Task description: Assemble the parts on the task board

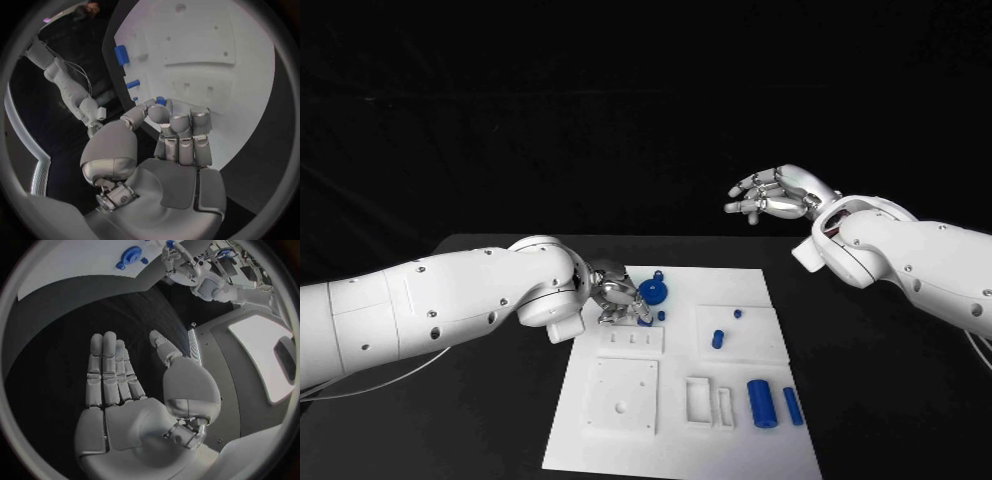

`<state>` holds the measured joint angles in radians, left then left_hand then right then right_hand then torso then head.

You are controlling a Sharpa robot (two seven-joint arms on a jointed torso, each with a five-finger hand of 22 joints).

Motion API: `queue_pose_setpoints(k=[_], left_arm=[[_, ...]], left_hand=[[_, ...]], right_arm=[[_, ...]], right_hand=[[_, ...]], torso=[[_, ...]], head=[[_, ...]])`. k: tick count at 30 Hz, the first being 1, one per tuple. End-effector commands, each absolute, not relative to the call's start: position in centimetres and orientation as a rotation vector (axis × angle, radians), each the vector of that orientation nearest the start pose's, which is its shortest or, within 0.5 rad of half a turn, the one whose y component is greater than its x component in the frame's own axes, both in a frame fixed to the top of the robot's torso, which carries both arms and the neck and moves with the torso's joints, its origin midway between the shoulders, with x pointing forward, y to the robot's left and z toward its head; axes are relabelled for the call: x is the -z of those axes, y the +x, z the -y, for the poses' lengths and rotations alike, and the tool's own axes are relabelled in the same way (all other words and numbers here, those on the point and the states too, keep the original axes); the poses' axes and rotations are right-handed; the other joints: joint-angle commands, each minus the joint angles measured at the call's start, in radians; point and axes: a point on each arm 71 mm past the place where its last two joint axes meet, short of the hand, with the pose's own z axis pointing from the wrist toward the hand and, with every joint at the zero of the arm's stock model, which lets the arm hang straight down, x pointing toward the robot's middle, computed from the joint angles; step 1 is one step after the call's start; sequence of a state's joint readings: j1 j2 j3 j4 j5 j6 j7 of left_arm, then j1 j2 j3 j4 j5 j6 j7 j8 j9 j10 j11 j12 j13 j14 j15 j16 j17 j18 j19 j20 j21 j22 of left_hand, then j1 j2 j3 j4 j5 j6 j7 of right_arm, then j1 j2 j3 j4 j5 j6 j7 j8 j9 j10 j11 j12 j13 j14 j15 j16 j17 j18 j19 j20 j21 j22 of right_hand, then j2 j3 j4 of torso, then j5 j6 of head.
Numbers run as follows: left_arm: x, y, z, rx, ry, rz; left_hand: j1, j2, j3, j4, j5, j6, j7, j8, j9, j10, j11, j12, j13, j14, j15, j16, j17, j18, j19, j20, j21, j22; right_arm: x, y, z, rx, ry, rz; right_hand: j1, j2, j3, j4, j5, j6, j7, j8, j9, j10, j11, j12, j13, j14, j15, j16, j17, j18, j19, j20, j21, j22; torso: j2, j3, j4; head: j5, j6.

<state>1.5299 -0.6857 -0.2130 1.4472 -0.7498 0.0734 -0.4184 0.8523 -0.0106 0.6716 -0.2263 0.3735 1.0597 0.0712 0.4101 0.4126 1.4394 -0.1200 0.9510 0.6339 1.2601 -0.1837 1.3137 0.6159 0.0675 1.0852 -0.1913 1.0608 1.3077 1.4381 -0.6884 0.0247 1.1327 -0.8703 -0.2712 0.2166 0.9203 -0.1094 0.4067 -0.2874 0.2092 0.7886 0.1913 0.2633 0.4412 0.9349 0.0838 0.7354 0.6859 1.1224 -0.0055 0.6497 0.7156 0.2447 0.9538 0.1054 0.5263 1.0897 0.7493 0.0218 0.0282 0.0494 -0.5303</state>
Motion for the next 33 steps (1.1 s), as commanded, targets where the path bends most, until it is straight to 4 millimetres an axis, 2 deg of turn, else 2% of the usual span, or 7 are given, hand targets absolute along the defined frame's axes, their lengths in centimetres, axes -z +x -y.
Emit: queue_pose_setpoints(k=[1,8,16,22,30,32,33], left_arm=[[13.0,51.5,-15.6,0.600,-0.142,-2.244],[13.2,51.2,-15.8,0.545,-0.083,-2.239],[13.8,50.9,-16.1,0.518,-0.059,-2.249],[14.4,51.0,-16.4,0.508,-0.072,-2.244],[15.1,51.2,-16.8,0.489,-0.069,-2.233],[15.2,51.2,-16.8,0.497,-0.079,-2.221],[15.2,51.2,-16.8,0.499,-0.081,-2.219]], left_hand=[[-0.005,0.013,0.000,-0.007,0.020,0.163,-0.101,0.018,0.449,-0.017,-0.019,0.011,0.003,0.031,-0.052,0.009,0.001,0.022,0.007,-0.087,0.007,0.018],[-0.022,0.019,-0.001,-0.008,0.057,0.178,-0.105,0.015,0.465,-0.019,-0.024,0.033,0.006,0.033,-0.054,0.027,0.000,0.025,0.010,-0.087,0.019,0.019],[-0.039,0.028,-0.001,-0.010,0.082,0.196,-0.110,0.015,0.473,-0.020,-0.028,0.053,0.009,0.034,-0.053,0.045,0.000,0.028,0.009,-0.086,0.030,0.019],[-0.067,0.043,-0.003,-0.005,0.091,0.201,-0.111,0.009,0.470,-0.025,-0.028,0.066,0.011,0.031,-0.051,0.055,-0.001,0.028,0.005,-0.084,0.037,0.018],[-0.086,0.049,-0.001,0.001,0.061,0.204,-0.109,0.001,0.457,-0.030,-0.026,0.070,0.005,0.027,-0.048,0.058,-0.008,0.029,-0.001,-0.084,0.040,0.017],[-0.097,0.052,-0.002,0.014,0.000,0.206,-0.109,-0.001,0.452,-0.031,-0.026,0.073,0.003,0.026,-0.046,0.060,-0.011,0.030,-0.002,-0.083,0.041,0.015],[-0.097,0.052,-0.001,0.016,-0.006,0.207,-0.109,-0.001,0.451,-0.031,-0.027,0.073,0.002,0.026,-0.046,0.061,-0.011,0.031,-0.003,-0.084,0.042,0.015]], right_arm=[[4.3,58.4,23.6,-0.986,0.191,-1.369],[4.1,58.3,23.5,-0.980,0.167,-1.364],[4.0,58.3,23.7,-0.975,0.172,-1.362],[4.1,58.3,23.7,-0.973,0.175,-1.376],[4.2,58.2,23.4,-0.974,0.166,-1.385],[4.2,58.2,23.4,-0.975,0.166,-1.388],[4.2,58.2,23.4,-0.975,0.166,-1.389]], right_hand=[[0.007,-0.001,-0.007,-0.001,-0.005,0.002,0.003,0.003,-0.002,-0.001,0.003,-0.007,-0.002,0.000,0.006,-0.007,0.000,0.012,0.002,0.007,-0.005,-0.002],[0.004,0.000,-0.011,0.001,-0.004,0.001,0.004,0.002,-0.003,-0.002,0.003,-0.009,-0.008,0.000,0.008,-0.011,0.001,0.013,0.000,0.010,-0.008,-0.002],[0.005,-0.002,-0.014,0.001,-0.002,0.001,0.005,0.002,-0.005,-0.005,0.004,-0.011,-0.013,-0.002,0.009,-0.017,0.002,0.014,-0.003,0.013,-0.012,-0.002],[0.007,-0.003,-0.015,0.001,0.000,0.001,0.005,0.002,-0.006,-0.007,0.005,-0.012,-0.017,-0.004,0.011,-0.020,0.002,0.015,-0.006,0.014,-0.014,-0.002],[0.015,-0.005,-0.018,0.001,0.029,-0.002,0.008,0.001,-0.010,-0.017,0.008,-0.014,-0.030,-0.011,0.016,-0.034,0.007,0.016,-0.017,0.022,-0.022,0.000],[0.016,-0.005,-0.018,0.001,0.031,-0.003,0.008,0.001,-0.010,-0.017,0.008,-0.013,-0.031,-0.011,0.016,-0.034,0.007,0.017,-0.017,0.022,-0.023,0.001],[0.016,-0.005,-0.018,0.001,0.031,-0.003,0.008,0.001,-0.010,-0.017,0.008,-0.013,-0.031,-0.011,0.016,-0.035,0.008,0.017,-0.017,0.023,-0.023,0.001]], torso=[[0.000,0.0052,0.0061],[0.002,0.0079,0.0069],[0.000,0.0056,0.0076],[0.000,0.0051,0.0076],[0.002,0.0052,0.0053],[0.002,0.0056,0.0056],[0.002,0.0056,0.0059]], head=[[0.003,-0.011],[0.006,-0.020],[0.008,-0.025],[0.007,-0.025],[0.002,-0.024],[0.001,-0.021],[0.001,-0.021]])
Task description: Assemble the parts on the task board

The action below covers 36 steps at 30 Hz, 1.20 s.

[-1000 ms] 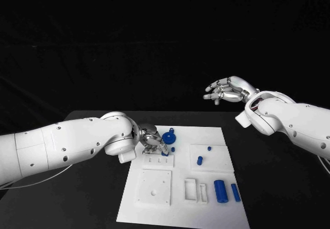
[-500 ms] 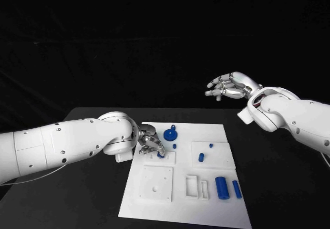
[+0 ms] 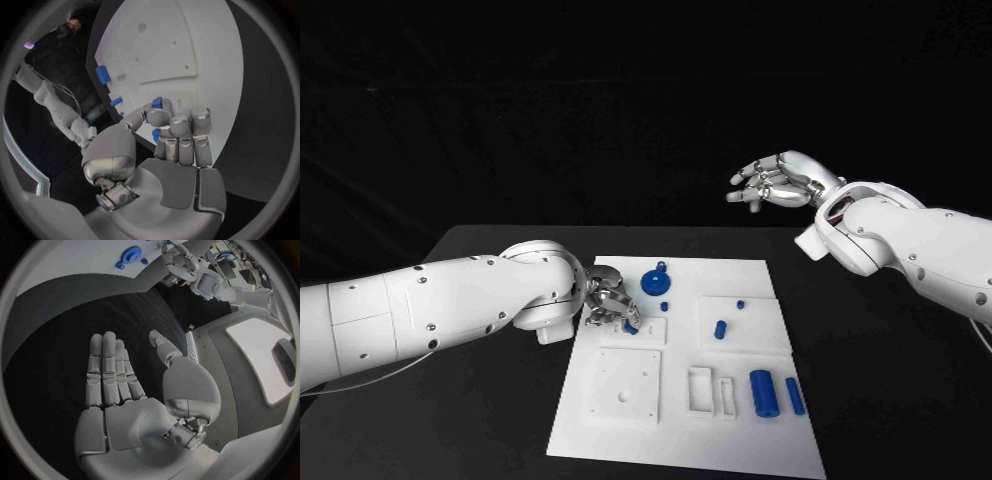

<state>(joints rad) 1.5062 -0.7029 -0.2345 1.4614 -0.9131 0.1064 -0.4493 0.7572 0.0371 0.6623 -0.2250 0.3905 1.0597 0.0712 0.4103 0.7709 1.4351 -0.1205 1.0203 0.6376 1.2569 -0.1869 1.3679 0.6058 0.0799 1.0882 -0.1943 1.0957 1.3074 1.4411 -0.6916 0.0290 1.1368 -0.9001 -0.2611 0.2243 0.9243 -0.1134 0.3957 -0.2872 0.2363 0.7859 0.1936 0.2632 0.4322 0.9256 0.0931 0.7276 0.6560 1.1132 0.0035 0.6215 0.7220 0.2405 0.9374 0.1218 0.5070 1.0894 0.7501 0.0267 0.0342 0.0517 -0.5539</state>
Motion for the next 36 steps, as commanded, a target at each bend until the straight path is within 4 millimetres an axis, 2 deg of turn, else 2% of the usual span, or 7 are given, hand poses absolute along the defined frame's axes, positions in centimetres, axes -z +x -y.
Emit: queue_pose_setpoints(k=[1,5,9,11,13,17,36], left_arm=[[15.2,51.2,-16.8,0.503,-0.085,-2.213],[15.1,51.2,-16.9,0.512,-0.096,-2.195],[15.0,51.1,-17.1,0.522,-0.114,-2.173],[15.0,50.9,-17.3,0.527,-0.120,-2.165],[14.9,50.9,-17.4,0.530,-0.126,-2.158],[14.9,50.8,-17.5,0.533,-0.133,-2.149],[14.7,49.5,-17.3,0.576,-0.096,-2.022]], left_hand=[[-0.005,0.004,0.009,0.020,-0.045,0.208,-0.109,-0.002,0.091,-0.027,-0.026,0.005,-0.003,0.029,-0.043,0.007,-0.003,0.019,-0.007,-0.081,0.007,0.015],[-0.004,0.004,0.012,0.023,-0.058,0.208,-0.109,-0.003,0.089,-0.028,-0.026,0.006,-0.005,0.028,-0.043,0.008,-0.005,0.020,-0.007,-0.081,0.008,0.015],[-0.001,0.003,0.014,0.021,-0.058,0.208,-0.109,-0.003,0.088,-0.028,-0.026,0.007,-0.006,0.028,-0.043,0.008,-0.005,0.020,-0.008,-0.081,0.009,0.014],[0.001,0.003,0.017,0.019,-0.055,0.209,-0.109,-0.003,0.087,-0.028,-0.026,0.007,-0.006,0.028,-0.043,0.009,-0.006,0.021,-0.008,-0.081,0.009,0.014],[0.002,0.001,0.018,0.018,-0.052,0.209,-0.109,-0.003,0.087,-0.028,-0.026,0.008,-0.007,0.028,-0.043,0.009,-0.006,0.021,-0.008,-0.081,0.010,0.015],[0.006,0.001,0.020,0.015,-0.050,0.210,-0.109,-0.003,0.086,-0.028,-0.027,0.009,-0.008,0.028,-0.043,0.010,-0.007,0.021,-0.008,-0.081,0.010,0.015],[0.017,-0.006,0.026,0.010,-0.052,0.212,-0.109,-0.003,0.083,-0.029,-0.027,0.011,-0.009,0.028,-0.042,0.012,-0.009,0.022,-0.008,-0.081,0.013,0.015]], right_arm=[[4.2,58.2,23.4,-0.975,0.166,-1.390],[4.2,58.2,23.3,-0.976,0.165,-1.391],[4.3,58.2,23.3,-0.978,0.164,-1.402],[4.3,58.2,23.3,-0.976,0.166,-1.404],[4.3,58.2,23.4,-0.974,0.167,-1.404],[4.3,58.2,23.4,-0.974,0.167,-1.406],[4.4,58.2,23.4,-0.974,0.167,-1.413]], right_hand=[[0.013,0.000,-0.007,0.001,0.005,0.000,0.006,0.001,-0.002,-0.009,-0.001,-0.006,-0.002,-0.003,0.008,-0.007,0.001,0.021,-0.001,0.007,-0.004,0.001],[0.014,0.000,-0.008,0.001,0.006,-0.001,0.007,0.000,-0.003,-0.012,0.000,-0.006,-0.006,-0.006,0.010,-0.011,0.003,0.021,-0.005,0.009,-0.007,0.002],[0.015,0.001,-0.008,0.001,0.008,-0.001,0.007,0.000,-0.003,-0.014,0.001,-0.007,-0.008,-0.008,0.011,-0.013,0.004,0.021,-0.007,0.010,-0.008,0.002],[0.017,0.007,0.002,0.006,0.110,-0.001,0.009,0.001,-0.006,-0.015,0.001,-0.002,-0.016,-0.006,0.012,-0.017,0.011,0.021,-0.007,0.012,-0.009,0.007],[0.018,0.008,0.004,0.005,0.127,-0.001,0.008,0.001,-0.007,-0.016,0.002,0.000,-0.019,-0.006,0.012,-0.019,0.014,0.021,-0.008,0.013,-0.009,0.010],[0.017,0.007,0.003,0.005,0.131,-0.001,0.009,0.001,-0.008,-0.016,0.002,0.001,-0.020,-0.006,0.012,-0.020,0.015,0.021,-0.008,0.014,-0.009,0.011],[0.013,0.005,0.000,0.005,0.129,-0.002,0.009,0.001,-0.009,-0.017,0.002,0.002,-0.022,-0.007,0.013,-0.021,0.016,0.021,-0.009,0.014,-0.009,0.012]], torso=[[0.001,0.0006,0.0002],[0.001,-0.0003,-0.0004],[0.000,0.0012,-0.0013],[0.000,0.0015,-0.0018],[0.001,0.0013,-0.0018],[0.000,0.0007,0.0015],[-0.002,0.0005,0.0007]], head=[[-0.003,0.003],[-0.003,0.000],[-0.005,-0.004],[-0.004,-0.006],[-0.005,-0.007],[-0.007,-0.010],[-0.008,-0.012]])
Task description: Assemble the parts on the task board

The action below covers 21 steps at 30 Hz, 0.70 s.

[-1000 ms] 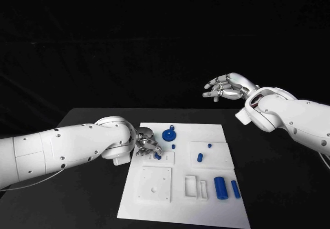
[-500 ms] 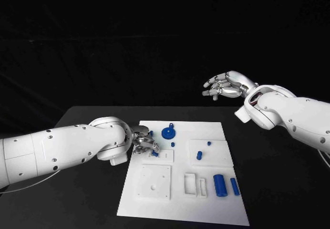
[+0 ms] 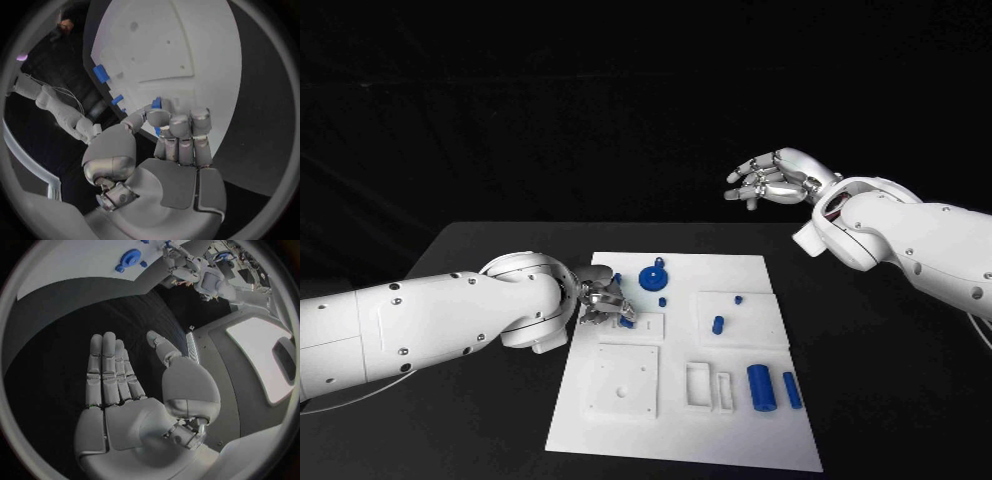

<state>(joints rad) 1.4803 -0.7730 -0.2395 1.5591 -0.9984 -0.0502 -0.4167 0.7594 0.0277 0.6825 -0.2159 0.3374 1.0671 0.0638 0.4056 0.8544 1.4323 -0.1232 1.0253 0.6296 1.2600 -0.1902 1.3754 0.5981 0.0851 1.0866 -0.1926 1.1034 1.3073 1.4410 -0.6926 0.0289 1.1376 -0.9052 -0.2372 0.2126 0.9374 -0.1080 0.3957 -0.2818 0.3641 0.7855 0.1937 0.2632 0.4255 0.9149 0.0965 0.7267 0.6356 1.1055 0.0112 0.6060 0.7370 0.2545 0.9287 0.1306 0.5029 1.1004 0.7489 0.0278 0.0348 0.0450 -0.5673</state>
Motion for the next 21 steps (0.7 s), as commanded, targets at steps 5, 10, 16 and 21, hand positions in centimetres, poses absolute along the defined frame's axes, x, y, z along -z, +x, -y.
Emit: queue_pose_setpoints(k=[5,10,16,21], left_arm=[[14.7,49.4,-17.2,0.597,-0.113,-1.992],[14.9,49.4,-17.1,0.591,-0.115,-2.011],[15.5,49.3,-16.9,0.581,-0.099,-2.038],[15.9,49.4,-16.9,0.575,-0.098,-2.051]], left_hand=[[0.016,0.003,0.006,0.001,0.001,0.205,-0.102,0.002,-0.001,-0.026,-0.024,0.006,-0.002,0.025,-0.039,0.005,-0.002,0.017,-0.006,-0.083,0.006,0.015],[0.018,0.000,0.007,0.002,0.000,0.205,-0.102,0.001,-0.002,-0.026,-0.024,0.007,-0.002,0.025,-0.039,0.005,-0.003,0.017,-0.006,-0.083,0.006,0.014],[0.019,-0.001,0.008,0.005,-0.004,0.205,-0.102,0.000,-0.004,-0.027,-0.024,0.007,-0.003,0.024,-0.039,0.005,-0.004,0.017,-0.006,-0.083,0.006,0.014],[0.020,-0.001,0.008,0.006,-0.005,0.204,-0.101,0.000,-0.005,-0.027,-0.023,0.007,-0.003,0.024,-0.039,0.005,-0.005,0.018,-0.007,-0.083,0.006,0.014]], right_arm=[[4.4,58.2,23.4,-0.973,0.168,-1.413],[4.4,58.2,23.4,-0.973,0.169,-1.413],[4.4,58.2,23.4,-0.973,0.169,-1.416],[4.4,58.2,23.3,-0.976,0.166,-1.420]], right_hand=[[0.000,0.000,-0.001,0.000,0.001,-0.002,0.009,0.001,-0.002,-0.007,-0.001,0.003,-0.002,0.001,0.005,-0.006,0.002,0.007,-0.001,0.006,-0.005,0.002],[-0.001,-0.001,-0.001,-0.001,0.000,-0.002,0.009,0.001,-0.002,-0.008,-0.001,0.004,-0.003,0.000,0.005,-0.007,0.003,0.007,-0.002,0.006,-0.006,0.002],[-0.001,0.000,-0.002,-0.001,-0.001,-0.003,0.009,0.001,-0.003,-0.009,-0.001,0.004,-0.004,-0.001,0.006,-0.007,0.003,0.007,-0.002,0.006,-0.006,0.003],[0.000,0.002,-0.001,-0.001,0.003,-0.003,0.009,0.001,-0.003,-0.010,0.000,0.004,-0.005,-0.001,0.006,-0.009,0.004,0.007,-0.003,0.006,-0.007,0.003]], torso=[[0.000,0.0000,-0.0011],[-0.001,0.0009,-0.0013],[0.001,-0.0007,0.0007],[0.001,-0.0007,-0.0004]], head=[[0.000,0.003],[0.001,0.004],[-0.002,0.004],[-0.005,0.005]])
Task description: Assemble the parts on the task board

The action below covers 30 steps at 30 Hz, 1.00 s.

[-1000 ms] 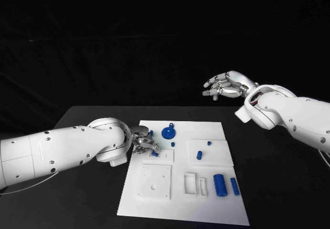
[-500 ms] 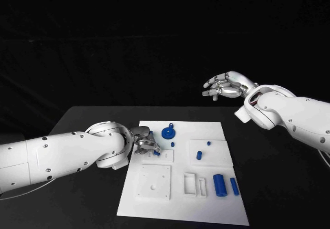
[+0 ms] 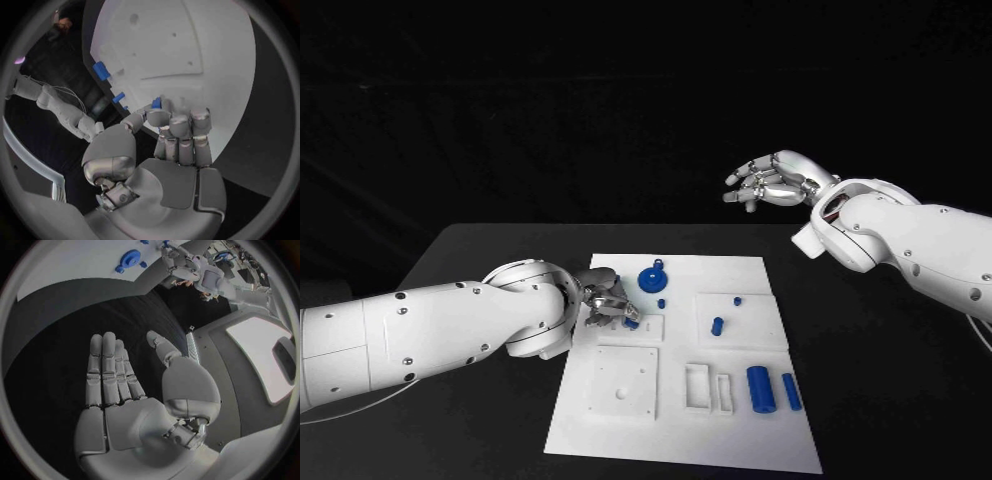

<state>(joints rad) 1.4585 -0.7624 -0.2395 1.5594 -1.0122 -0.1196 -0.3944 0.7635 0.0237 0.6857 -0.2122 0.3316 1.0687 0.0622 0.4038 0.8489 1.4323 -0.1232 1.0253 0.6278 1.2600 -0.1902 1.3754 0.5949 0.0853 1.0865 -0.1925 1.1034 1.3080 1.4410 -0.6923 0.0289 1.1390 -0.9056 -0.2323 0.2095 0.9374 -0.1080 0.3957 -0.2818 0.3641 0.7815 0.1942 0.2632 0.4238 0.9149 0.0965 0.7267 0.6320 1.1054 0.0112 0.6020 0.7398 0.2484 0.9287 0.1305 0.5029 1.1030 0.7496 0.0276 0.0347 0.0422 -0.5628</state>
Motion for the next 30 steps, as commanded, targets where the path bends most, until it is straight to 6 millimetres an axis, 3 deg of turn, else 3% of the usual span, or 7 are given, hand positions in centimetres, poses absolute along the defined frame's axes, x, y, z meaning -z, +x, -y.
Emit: queue_pose_setpoints(k=[1,30], left_arm=[[15.9,49.4,-16.9,0.574,-0.098,-2.052],[17.0,49.4,-16.9,0.528,-0.068,-2.115]], left_hand=[[0.016,0.003,0.005,0.002,0.000,0.203,-0.100,0.001,0.001,-0.027,-0.023,0.007,-0.002,0.023,-0.039,0.005,-0.001,0.017,-0.006,-0.083,0.006,0.013],[0.019,0.001,0.006,0.005,-0.002,0.202,-0.099,0.000,-0.002,-0.028,-0.022,0.007,-0.004,0.022,-0.039,0.004,-0.004,0.017,-0.008,-0.082,0.006,0.012]], right_arm=[[4.4,58.2,23.2,-0.976,0.163,-1.420],[4.5,57.9,22.5,-0.978,0.128,-1.435]], right_hand=[[0.000,0.002,-0.001,-0.001,0.003,0.001,0.009,0.001,-0.002,-0.010,0.000,0.005,-0.002,-0.001,0.006,-0.005,0.002,0.013,-0.003,0.006,-0.007,0.001],[0.011,-0.004,-0.010,-0.007,-0.008,0.002,0.009,0.003,-0.004,-0.015,0.000,0.010,-0.009,-0.004,0.008,-0.011,0.009,0.013,-0.008,0.007,-0.010,0.007]], torso=[[0.001,-0.0005,-0.0008],[0.001,-0.0005,0.0002]], head=[[-0.002,0.000],[-0.006,-0.008]])
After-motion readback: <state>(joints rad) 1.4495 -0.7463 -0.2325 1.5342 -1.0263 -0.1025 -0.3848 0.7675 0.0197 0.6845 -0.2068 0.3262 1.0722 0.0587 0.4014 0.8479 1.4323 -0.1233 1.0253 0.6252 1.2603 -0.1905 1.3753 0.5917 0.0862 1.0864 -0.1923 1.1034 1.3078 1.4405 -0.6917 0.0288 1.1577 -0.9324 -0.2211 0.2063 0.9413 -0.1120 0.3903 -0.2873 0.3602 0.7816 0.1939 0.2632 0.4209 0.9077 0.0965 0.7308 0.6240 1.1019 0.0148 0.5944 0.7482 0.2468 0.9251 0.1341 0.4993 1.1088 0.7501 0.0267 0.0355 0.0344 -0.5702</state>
